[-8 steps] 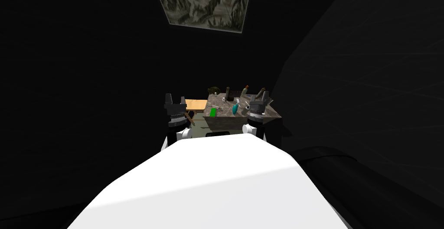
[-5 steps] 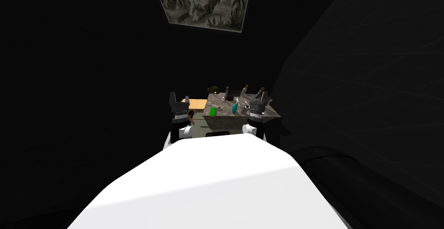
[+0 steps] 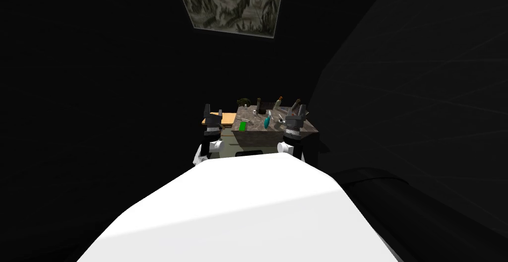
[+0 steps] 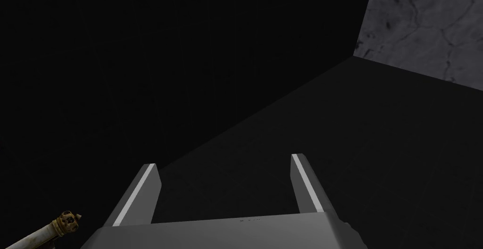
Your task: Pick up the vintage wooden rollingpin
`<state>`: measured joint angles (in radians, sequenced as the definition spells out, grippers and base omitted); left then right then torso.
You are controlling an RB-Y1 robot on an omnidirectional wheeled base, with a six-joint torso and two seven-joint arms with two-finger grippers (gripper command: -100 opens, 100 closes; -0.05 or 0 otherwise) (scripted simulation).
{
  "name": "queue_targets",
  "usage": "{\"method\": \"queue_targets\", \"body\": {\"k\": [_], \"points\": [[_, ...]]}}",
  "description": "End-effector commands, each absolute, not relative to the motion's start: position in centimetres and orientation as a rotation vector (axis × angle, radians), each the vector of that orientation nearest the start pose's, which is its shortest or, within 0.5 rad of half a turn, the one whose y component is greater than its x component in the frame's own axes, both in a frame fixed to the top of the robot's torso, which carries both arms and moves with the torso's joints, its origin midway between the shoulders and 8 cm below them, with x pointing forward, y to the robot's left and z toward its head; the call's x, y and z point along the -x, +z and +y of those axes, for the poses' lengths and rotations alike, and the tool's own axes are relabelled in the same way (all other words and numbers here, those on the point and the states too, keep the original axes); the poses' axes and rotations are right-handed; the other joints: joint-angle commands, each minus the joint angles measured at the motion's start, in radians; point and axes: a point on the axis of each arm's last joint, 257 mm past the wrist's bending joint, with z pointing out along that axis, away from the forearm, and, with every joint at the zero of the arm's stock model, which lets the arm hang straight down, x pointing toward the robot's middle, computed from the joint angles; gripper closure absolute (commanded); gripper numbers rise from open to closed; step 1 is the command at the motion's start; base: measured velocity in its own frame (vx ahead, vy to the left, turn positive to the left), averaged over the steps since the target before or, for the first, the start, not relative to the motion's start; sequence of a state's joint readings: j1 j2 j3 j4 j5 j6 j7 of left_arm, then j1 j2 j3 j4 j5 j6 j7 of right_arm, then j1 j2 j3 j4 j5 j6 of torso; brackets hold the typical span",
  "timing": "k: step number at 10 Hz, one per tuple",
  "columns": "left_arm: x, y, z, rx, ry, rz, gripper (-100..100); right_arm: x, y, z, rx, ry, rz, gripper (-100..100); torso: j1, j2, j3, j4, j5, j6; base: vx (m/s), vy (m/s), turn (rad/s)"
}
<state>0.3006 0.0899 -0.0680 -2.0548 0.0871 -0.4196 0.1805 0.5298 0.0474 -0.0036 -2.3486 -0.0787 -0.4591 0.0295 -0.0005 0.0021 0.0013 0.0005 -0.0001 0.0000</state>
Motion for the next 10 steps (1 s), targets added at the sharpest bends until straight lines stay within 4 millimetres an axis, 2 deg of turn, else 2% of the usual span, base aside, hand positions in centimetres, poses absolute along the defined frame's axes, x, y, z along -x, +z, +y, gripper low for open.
{"method": "queue_targets", "body": {"k": [1,2,3,4,5,6,7,8,9,10], "points": [[-43.7,-3.6,23.4,0.865,-1.618,0.733,-100,-33.2,3.8,-29.6,-0.725,1.309,0.529,0,0.000,0.000,0.000,0.000,0.000,0.000,-0.038,-0.013,-0.011],[-44.9,-4.5,22.8,0.890,-1.626,0.765,-100,-33.2,3.8,-29.6,-0.725,1.309,0.529,0,0.000,0.000,0.000,0.000,0.000,0.000,-0.056,-0.021,-0.029],[-45.4,-4.3,22.6,0.886,-1.631,0.767,-100,-33.2,3.8,-29.6,-0.725,1.309,0.529,0,-0.001,0.001,0.000,0.000,0.000,0.000,-0.042,-0.013,-0.006],[-46.9,-5.2,21.8,0.914,-1.638,0.806,-100,-33.2,3.8,-29.6,-0.725,1.309,0.529,0,0.000,0.000,0.000,0.000,0.000,0.000,-0.041,-0.005,-0.021],[-47.1,-5.3,21.7,0.915,-1.638,0.808,-100,-33.2,3.8,-29.6,-0.725,1.309,0.529,0,0.000,0.000,0.000,0.000,0.000,0.000,-0.035,0.000,-0.012],[-48.6,-6.3,20.9,0.945,-1.642,0.850,-100,-33.2,3.8,-29.6,-0.725,1.309,0.529,0,0.000,0.000,0.000,0.000,0.000,0.000,-0.042,-0.001,-0.020],[-48.8,-6.4,20.9,0.946,-1.642,0.852,-100,-33.2,3.8,-29.6,-0.725,1.309,0.529,0,0.000,0.000,0.000,0.000,0.000,0.000,-0.033,0.001,-0.017],[-50.2,-7.3,20.0,0.975,-1.645,0.894,-100,-33.2,3.8,-29.6,-0.725,1.309,0.529,0,0.001,0.000,0.000,0.000,0.000,0.000,-0.035,0.000,-0.026],[-50.5,-7.6,19.9,0.979,-1.643,0.899,-100,-33.2,3.8,-29.6,-0.725,1.309,0.529,0,0.000,0.000,0.000,0.000,0.000,0.000,-0.031,-0.001,-0.017],[-51.8,-8.3,19.1,1.005,-1.646,0.939,-100,-33.2,3.8,-29.6,-0.725,1.309,0.529,0,0.001,0.000,0.000,0.000,0.000,0.000,-0.037,0.001,-0.032]]}}
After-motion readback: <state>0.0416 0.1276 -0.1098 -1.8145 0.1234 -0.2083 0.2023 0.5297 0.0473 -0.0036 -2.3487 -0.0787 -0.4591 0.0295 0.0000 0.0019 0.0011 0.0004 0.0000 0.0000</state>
